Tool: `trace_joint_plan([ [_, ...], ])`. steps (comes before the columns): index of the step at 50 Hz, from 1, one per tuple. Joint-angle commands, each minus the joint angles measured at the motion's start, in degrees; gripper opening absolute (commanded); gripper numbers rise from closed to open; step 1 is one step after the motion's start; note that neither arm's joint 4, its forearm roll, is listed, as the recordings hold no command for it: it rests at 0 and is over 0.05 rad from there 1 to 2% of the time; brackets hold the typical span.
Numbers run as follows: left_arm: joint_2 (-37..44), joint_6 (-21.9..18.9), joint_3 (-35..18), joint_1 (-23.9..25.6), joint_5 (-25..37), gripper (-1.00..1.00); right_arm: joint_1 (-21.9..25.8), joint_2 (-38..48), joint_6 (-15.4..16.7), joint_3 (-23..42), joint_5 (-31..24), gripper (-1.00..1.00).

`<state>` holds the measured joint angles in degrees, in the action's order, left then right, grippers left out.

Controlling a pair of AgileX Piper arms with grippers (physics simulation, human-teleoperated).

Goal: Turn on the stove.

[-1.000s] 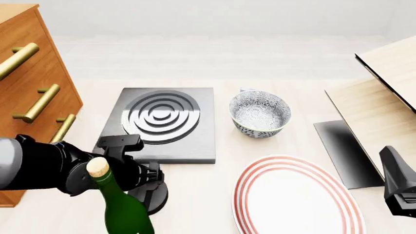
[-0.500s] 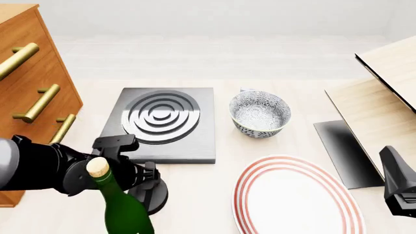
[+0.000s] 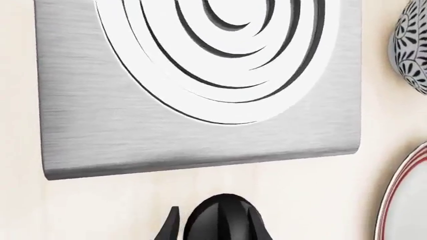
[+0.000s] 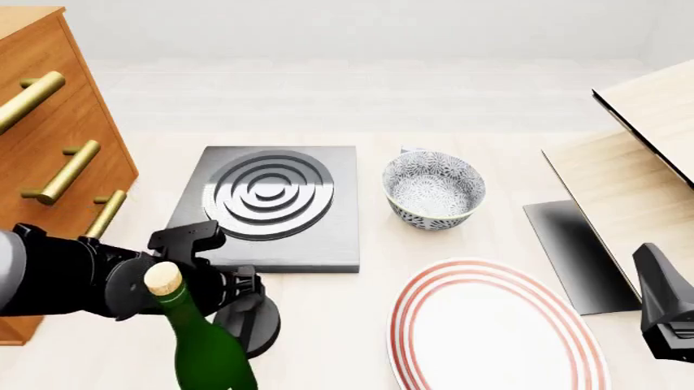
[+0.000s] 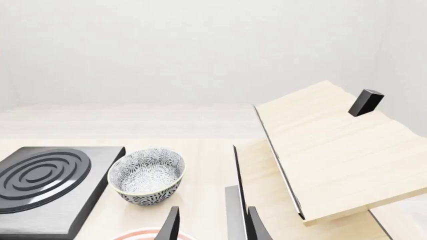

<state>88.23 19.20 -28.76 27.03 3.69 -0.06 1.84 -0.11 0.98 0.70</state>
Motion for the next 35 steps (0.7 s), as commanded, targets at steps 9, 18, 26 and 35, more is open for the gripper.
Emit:
trace_joint_plan([
  [9,-4.3,2.2,-0.2,-7.5,3.5,1.0,0.0,0.0,0.0,0.0,0.0,1.0],
  [18,-5.2,1.6,-0.2,-8.6,4.4,1.0,0.0,0.0,0.0,0.0,0.0,1.0],
  [26,-6.1,1.2,-0.8,-9.2,5.6,1.0,0.0,0.0,0.0,0.0,0.0,1.0],
  [35,-7.8,-0.3,-2.8,-10.4,7.9,1.0,0.0,0.0,0.0,0.0,0.0,1.0],
])
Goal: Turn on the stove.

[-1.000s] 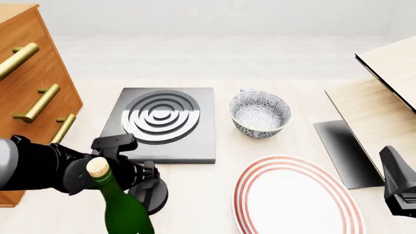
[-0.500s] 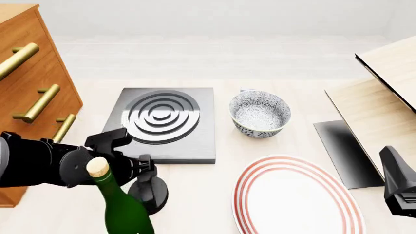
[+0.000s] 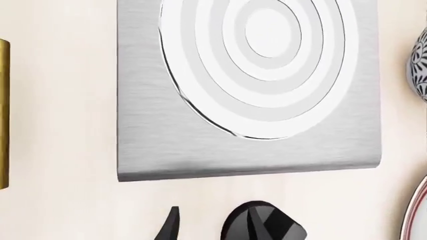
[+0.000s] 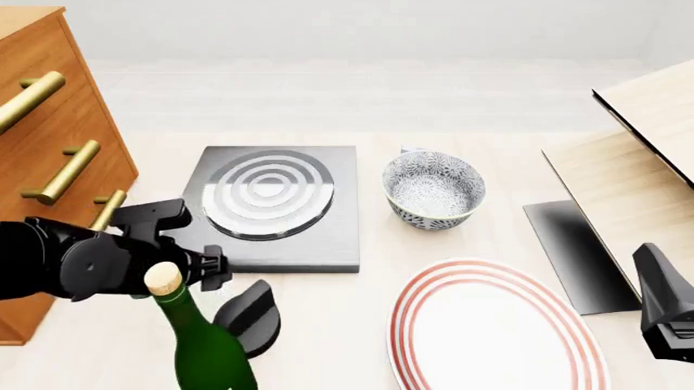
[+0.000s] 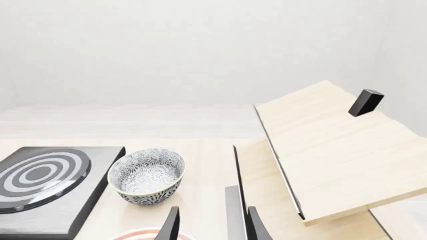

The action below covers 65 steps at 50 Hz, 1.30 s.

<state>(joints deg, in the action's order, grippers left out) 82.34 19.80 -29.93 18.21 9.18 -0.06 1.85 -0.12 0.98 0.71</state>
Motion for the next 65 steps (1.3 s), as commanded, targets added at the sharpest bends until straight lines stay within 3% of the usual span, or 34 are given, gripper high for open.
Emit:
trace_joint_plan([
  [1,-2.4,-1.1,-2.1,-1.9,3.1,1.0,0.0,0.0,0.0,0.0,0.0,1.0],
  [31,-12.5,-6.4,-7.5,-5.4,12.0,1.0,0.0,0.0,0.0,0.0,0.0,1.0],
  [35,-13.8,-5.3,-8.0,-5.4,13.0,1.0,0.0,0.0,0.0,0.0,0.0,1.0],
  [49,-19.9,-9.5,-11.7,-8.4,16.8,1.0,0.0,0.0,0.0,0.0,0.0,1.0],
  [65,-25.9,-10.4,-15.3,-7.3,21.1,1.0,0.0,0.0,0.0,0.0,0.0,1.0],
])
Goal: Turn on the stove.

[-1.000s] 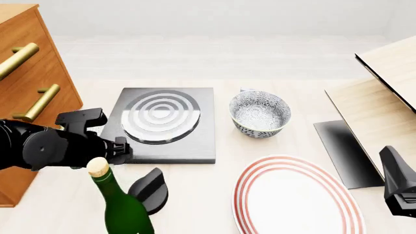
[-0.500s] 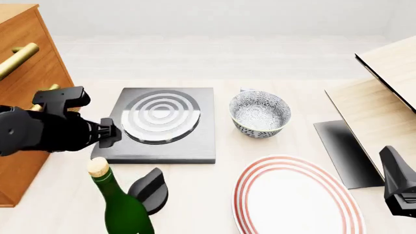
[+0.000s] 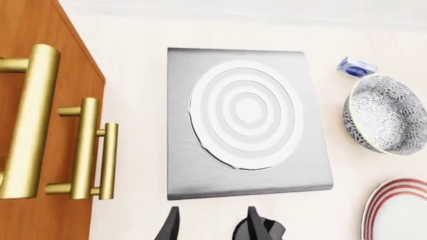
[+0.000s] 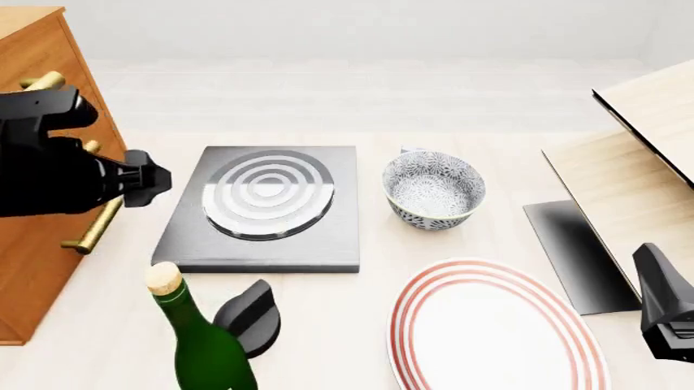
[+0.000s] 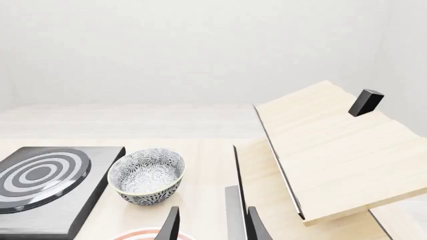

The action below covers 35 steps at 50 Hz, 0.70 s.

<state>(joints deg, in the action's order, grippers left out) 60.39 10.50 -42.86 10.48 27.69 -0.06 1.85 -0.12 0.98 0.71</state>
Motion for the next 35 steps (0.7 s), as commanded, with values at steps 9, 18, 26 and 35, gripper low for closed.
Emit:
trace_joint_plan([
  [9,-6.9,-2.0,-3.6,1.6,3.9,1.0,0.0,0.0,0.0,0.0,0.0,1.0],
  [18,-10.1,-4.0,-2.7,1.4,3.5,1.0,0.0,0.0,0.0,0.0,0.0,1.0],
  [26,-14.5,-7.1,-1.6,2.1,2.5,1.0,0.0,0.0,0.0,0.0,0.0,1.0],
  [35,-17.9,-8.6,-0.5,2.8,1.4,1.0,0.0,0.0,0.0,0.0,0.0,1.0],
])
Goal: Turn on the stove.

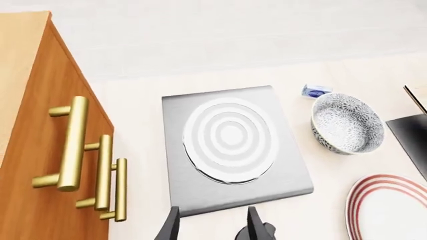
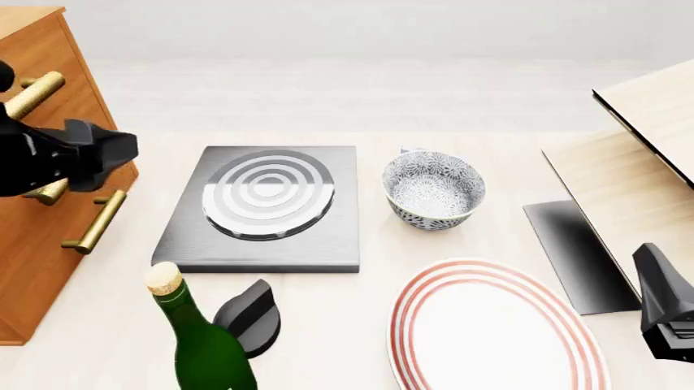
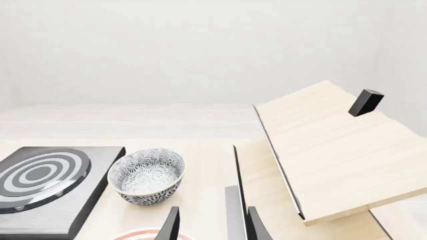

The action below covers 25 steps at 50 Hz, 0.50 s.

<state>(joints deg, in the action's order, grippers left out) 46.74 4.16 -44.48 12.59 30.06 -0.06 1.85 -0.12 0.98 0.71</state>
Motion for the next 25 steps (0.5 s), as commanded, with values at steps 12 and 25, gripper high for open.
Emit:
trace_joint_plan([
  [12,-10.3,-3.8,6.0,1.5,-5.5,1.0,0.0,0.0,0.0,0.0,0.0,1.0],
  [25,-17.2,-6.6,13.6,2.6,-12.8,1.0,0.0,0.0,0.0,0.0,0.0,1.0],
])
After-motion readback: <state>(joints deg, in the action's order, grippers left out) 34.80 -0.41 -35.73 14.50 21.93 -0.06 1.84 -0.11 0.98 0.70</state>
